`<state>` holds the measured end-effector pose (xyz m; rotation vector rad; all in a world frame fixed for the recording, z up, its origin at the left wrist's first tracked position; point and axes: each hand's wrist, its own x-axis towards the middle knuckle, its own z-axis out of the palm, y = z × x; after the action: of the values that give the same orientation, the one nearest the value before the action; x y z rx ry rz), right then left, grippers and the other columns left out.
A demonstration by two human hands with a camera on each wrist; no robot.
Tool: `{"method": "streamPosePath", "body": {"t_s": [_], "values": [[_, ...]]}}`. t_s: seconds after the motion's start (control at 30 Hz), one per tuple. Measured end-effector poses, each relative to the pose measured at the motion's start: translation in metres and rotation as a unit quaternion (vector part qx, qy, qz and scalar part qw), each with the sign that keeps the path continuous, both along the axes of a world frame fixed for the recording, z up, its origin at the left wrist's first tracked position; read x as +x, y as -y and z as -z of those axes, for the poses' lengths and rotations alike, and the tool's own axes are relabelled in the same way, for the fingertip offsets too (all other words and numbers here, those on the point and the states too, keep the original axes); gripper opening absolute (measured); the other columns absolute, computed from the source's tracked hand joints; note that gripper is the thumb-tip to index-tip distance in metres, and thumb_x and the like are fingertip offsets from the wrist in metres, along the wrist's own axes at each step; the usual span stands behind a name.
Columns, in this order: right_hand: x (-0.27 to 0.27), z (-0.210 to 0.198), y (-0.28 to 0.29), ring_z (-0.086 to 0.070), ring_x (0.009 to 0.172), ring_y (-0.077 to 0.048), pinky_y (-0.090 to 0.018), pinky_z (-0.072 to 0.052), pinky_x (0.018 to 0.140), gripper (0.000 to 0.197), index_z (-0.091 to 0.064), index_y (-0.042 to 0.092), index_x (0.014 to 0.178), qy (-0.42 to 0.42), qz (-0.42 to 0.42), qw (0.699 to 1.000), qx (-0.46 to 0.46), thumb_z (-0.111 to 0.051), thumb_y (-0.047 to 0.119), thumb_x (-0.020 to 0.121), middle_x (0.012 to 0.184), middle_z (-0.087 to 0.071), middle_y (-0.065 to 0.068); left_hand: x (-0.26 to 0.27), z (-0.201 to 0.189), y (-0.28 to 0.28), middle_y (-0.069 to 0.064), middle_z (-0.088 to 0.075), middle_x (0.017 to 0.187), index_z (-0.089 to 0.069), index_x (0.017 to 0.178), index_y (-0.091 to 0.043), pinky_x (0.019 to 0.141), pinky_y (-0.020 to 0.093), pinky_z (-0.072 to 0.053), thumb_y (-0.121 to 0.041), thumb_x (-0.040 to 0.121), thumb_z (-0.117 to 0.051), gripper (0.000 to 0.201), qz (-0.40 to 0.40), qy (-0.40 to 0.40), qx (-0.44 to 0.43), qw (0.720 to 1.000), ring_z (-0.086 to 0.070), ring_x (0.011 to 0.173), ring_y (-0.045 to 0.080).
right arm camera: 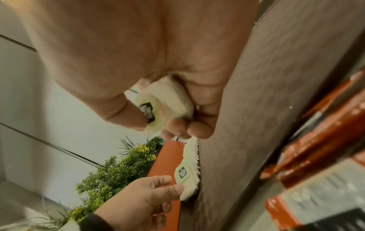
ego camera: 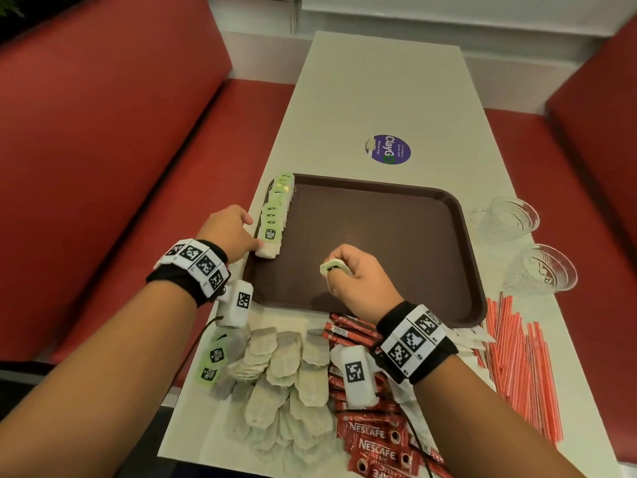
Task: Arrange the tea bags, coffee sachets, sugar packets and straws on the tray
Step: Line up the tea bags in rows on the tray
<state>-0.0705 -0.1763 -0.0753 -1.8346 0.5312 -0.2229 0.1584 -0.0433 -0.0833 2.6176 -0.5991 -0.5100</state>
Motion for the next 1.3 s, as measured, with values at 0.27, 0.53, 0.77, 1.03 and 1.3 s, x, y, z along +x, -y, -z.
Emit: {"method": "streamPosePath", "body": {"t_s": [0.27, 0.53, 0.77, 1.03, 1.3], "values": [[-0.004, 0.005, -0.002, -0.058, 0.064, -0.009, -0.031, -0.052, 0.065, 0.007, -0.063, 0.014, 0.084, -0.01, -0.012, 1.0, -0.008, -0.061, 0.009, 0.09, 0.069, -0.063, 0.006, -0.003, 0.002, 0.013, -0.004, -0.062, 0.093, -0.061, 0.093, -0.025, 0.071, 0.031, -0.046, -0.033, 0.073, -0.085, 0.033, 0.017, 0.037, 0.067, 0.997, -0.059, 0.089, 0.02], [-0.004, 0.008, 0.003, -0.06, 0.074, 0.0, -0.018, -0.049, 0.069, 0.004, -0.07, 0.022, 0.092, -0.007, 0.008, 0.999, -0.03, -0.066, 0.021, 0.092, 0.082, -0.068, 0.009, -0.013, 0.001, 0.023, -0.005, -0.067, 0.085, -0.064, 0.08, -0.027, 0.082, 0.035, -0.054, -0.031, 0.08, -0.078, 0.015, 0.117, 0.032, 0.034, 0.992, -0.064, 0.085, 0.017], [-0.003, 0.01, 0.006, -0.064, 0.083, -0.01, -0.028, -0.054, 0.076, 0.007, -0.075, 0.019, 0.092, 0.013, 0.013, 0.997, -0.074, -0.069, 0.018, 0.092, 0.094, -0.069, 0.008, -0.011, 0.001, 0.031, -0.003, -0.067, 0.087, -0.064, 0.08, -0.025, 0.08, 0.034, -0.054, -0.037, 0.082, -0.076, 0.017, 0.147, 0.05, 0.097, 0.983, -0.063, 0.088, 0.017], [0.003, 0.007, 0.008, -0.068, 0.082, -0.016, -0.036, -0.057, 0.078, 0.011, -0.079, 0.016, 0.099, 0.032, 0.026, 0.999, -0.034, -0.071, 0.02, 0.092, 0.089, -0.074, 0.002, -0.043, -0.037, 0.017, -0.009, -0.066, 0.084, -0.067, 0.086, -0.03, 0.065, 0.024, -0.045, -0.052, 0.089, -0.064, 0.023, 0.218, 0.025, -0.084, 0.972, -0.059, 0.072, 0.005], [0.008, 0.0, 0.003, -0.068, 0.073, -0.013, -0.036, -0.059, 0.073, 0.009, -0.077, 0.019, 0.096, 0.023, 0.004, 1.0, -0.019, -0.076, 0.021, 0.087, 0.082, -0.075, 0.002, -0.072, -0.052, 0.0, -0.009, -0.064, 0.074, -0.072, 0.091, -0.03, 0.063, 0.019, -0.041, -0.037, 0.089, -0.07, 0.007, 0.306, 0.019, -0.168, 0.937, -0.053, 0.066, 0.006]]}}
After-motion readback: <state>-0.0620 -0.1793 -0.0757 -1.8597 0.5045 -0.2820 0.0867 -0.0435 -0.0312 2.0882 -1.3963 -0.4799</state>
